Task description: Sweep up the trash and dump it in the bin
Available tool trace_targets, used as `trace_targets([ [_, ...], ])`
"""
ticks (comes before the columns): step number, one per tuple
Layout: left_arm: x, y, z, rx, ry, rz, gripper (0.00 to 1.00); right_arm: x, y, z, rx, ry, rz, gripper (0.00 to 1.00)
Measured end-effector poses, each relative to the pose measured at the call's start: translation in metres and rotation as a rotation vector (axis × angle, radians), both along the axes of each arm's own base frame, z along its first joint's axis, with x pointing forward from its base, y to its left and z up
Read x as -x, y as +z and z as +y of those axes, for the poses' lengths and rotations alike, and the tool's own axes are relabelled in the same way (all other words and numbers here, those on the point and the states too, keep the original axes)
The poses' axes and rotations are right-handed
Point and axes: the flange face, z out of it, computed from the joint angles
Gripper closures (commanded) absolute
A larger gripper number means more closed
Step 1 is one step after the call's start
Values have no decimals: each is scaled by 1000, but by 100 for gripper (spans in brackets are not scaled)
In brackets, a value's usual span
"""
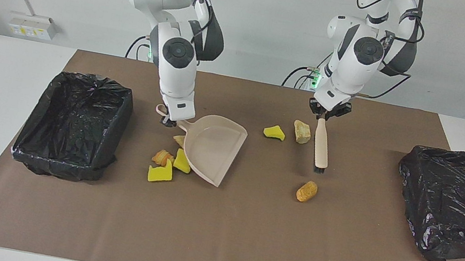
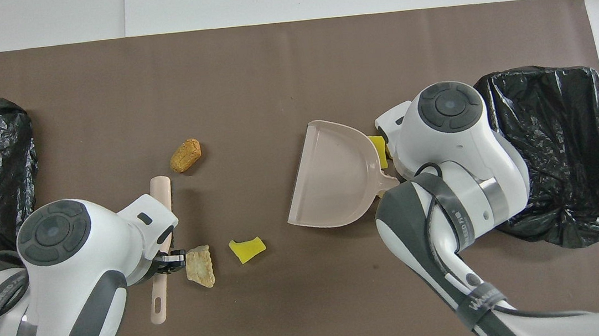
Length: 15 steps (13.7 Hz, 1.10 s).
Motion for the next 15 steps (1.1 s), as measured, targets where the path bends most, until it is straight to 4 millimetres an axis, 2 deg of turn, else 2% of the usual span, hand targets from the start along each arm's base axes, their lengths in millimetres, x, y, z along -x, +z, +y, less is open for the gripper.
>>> trace_targets([
  [3,29,-18,32,-35,51,24,100,19,-22,23,-8,81,-2,100],
  [6,61,-33,34,-72,47,41,100,33,-43,22,-26,159,-12,100],
  [9,85,-49,5,-111,77,29,100,40,-42,21,-17,157,-7,100],
  [12,105,-52,-34,-119,145,6,100,53,-35,32,68,155,-14,100],
  [15,112,-54,-63,-48,247,2,100,59,-31,37,86,156,-25,100],
])
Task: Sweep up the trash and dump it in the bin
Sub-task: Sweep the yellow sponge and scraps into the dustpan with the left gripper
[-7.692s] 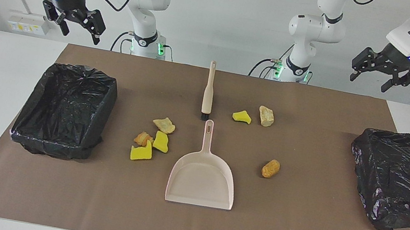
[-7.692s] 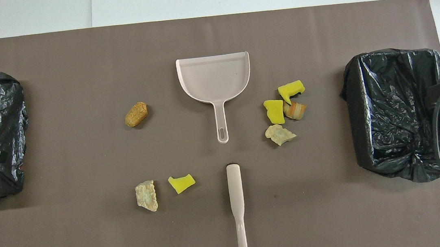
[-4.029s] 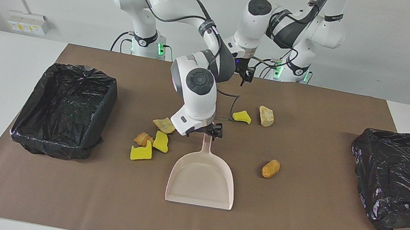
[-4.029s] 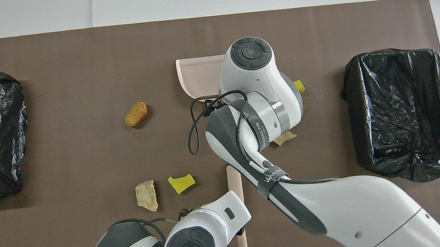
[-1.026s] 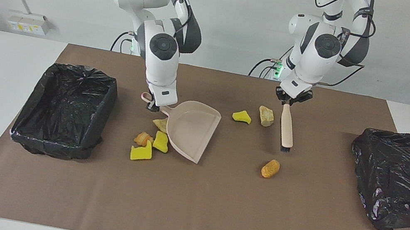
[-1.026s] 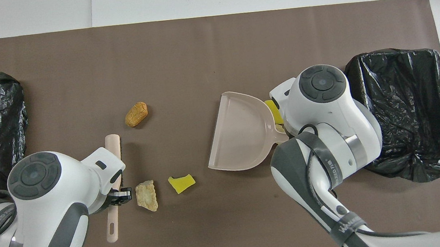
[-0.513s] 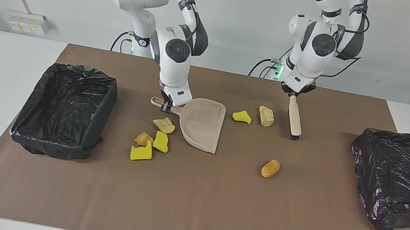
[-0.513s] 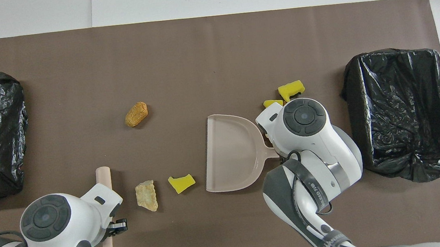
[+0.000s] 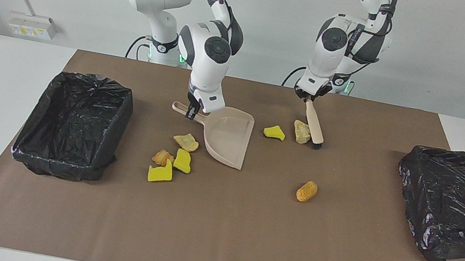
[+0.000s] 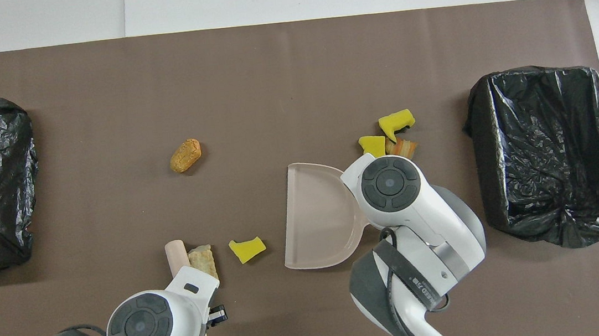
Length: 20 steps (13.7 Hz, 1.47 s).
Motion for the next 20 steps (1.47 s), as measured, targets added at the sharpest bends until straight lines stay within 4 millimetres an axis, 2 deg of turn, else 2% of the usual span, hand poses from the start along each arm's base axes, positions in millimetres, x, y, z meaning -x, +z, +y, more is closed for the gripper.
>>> trace_targets([
  [2,-7,0,-18,35,31,-6,100,0,-1,-1,2,-2,2,100],
  [6,-38,8,-73,111,0,-48,100,-1,-2,-5,3,-8,4,100],
  [8,-46,11,-103,143,-36,-55,100,-1,-3,-6,4,-11,6,100],
  [10,-42,10,-132,178,-77,-80,100,-1,-4,-8,6,-14,9,100],
  [12,-38,13,-150,201,-107,-96,100,-1,-5,-9,6,-15,11,100],
  [15,-27,40,-182,229,-131,-108,100,-1,-5,-9,7,-16,11,100],
  [17,-25,54,-191,237,-143,-111,100,-1,-5,-10,7,-16,11,100],
  [20,-42,52,-178,237,-175,-109,100,-1,-5,-10,7,-17,11,100],
])
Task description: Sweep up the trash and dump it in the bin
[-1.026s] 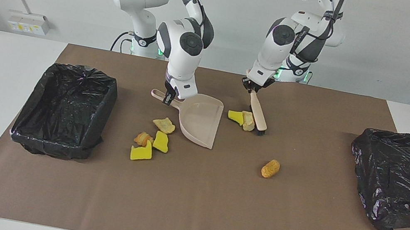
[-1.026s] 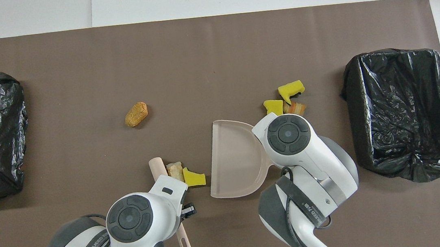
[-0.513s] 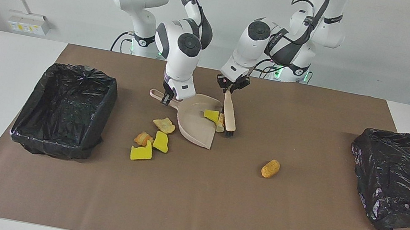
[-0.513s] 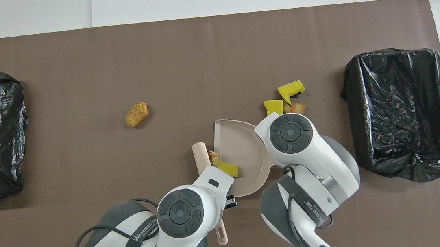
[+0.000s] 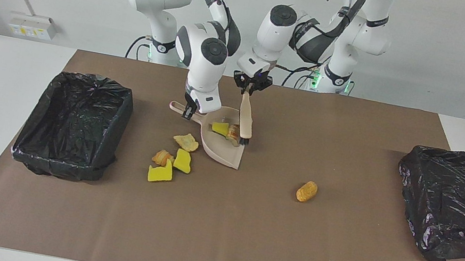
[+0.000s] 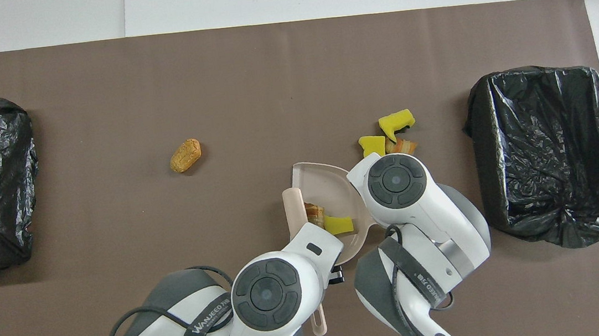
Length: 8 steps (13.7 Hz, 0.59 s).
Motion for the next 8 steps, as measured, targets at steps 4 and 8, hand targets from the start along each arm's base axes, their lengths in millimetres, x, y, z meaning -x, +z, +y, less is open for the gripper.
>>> trace_targets([
  [4,-72,-1,75,-36,-96,-31,100,-1,-1,-5,6,-29,2,100],
  [8,-156,2,162,-91,-198,-83,100,-8,-3,-23,-21,-96,21,100],
])
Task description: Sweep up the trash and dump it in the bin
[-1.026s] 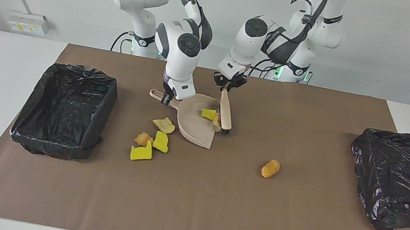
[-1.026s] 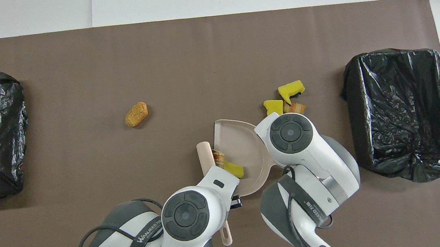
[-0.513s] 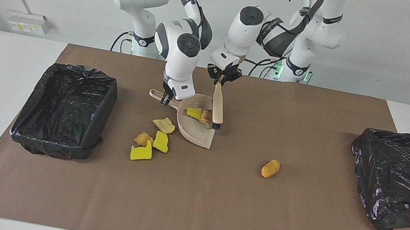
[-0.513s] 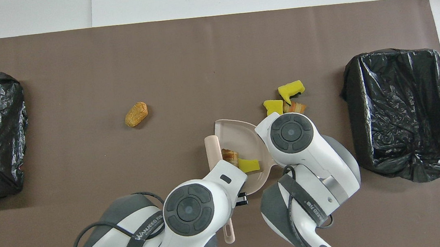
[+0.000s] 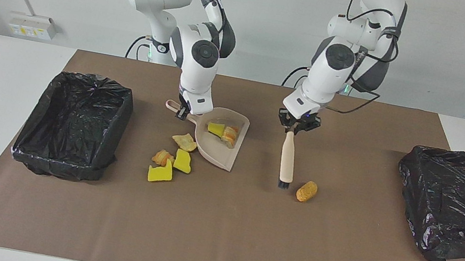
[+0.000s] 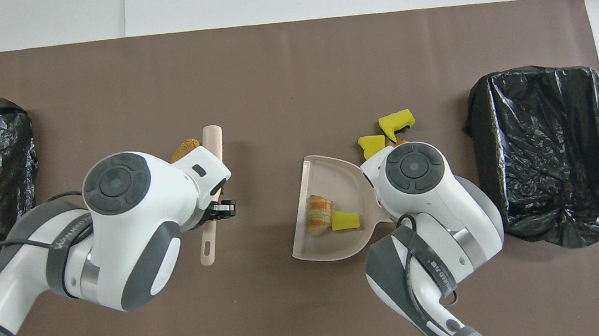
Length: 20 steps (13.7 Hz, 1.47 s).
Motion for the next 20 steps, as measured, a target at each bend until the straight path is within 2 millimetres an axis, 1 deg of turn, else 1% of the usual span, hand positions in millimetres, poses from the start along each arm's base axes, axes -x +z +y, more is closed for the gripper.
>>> trace_targets([
  [2,-39,2,41,-38,-65,-32,100,-3,0,-3,-8,-9,-8,100],
  [5,-87,4,101,-98,-183,-72,100,-2,0,3,-17,2,-21,100],
  [6,-98,0,119,-101,-210,-68,100,-1,0,5,-18,6,-21,100],
  [7,-104,-8,131,-99,-236,-56,100,0,0,8,-18,9,-21,100],
  [8,-106,-17,136,-96,-256,-38,100,1,0,11,-17,10,-22,100],
  [9,-104,-27,136,-95,-272,-16,100,4,-2,16,-14,4,-21,100],
  [11,-93,-48,128,-95,-296,31,100,12,-7,35,-6,-6,-28,100],
  [13,-78,-64,112,-96,-329,67,100,16,-8,43,-4,-10,-33,100],
  [14,-72,-66,100,-96,-350,72,100,16,-8,43,-4,-11,-32,100],
  [15,-65,-66,86,-92,-368,75,100,16,-8,43,-4,-11,-32,100],
  [17,-47,-63,48,-52,-399,88,100,16,-8,43,-4,-11,-32,100],
  [20,-4,-63,-11,-22,-413,120,100,16,-8,43,-3,-11,-32,100],
])
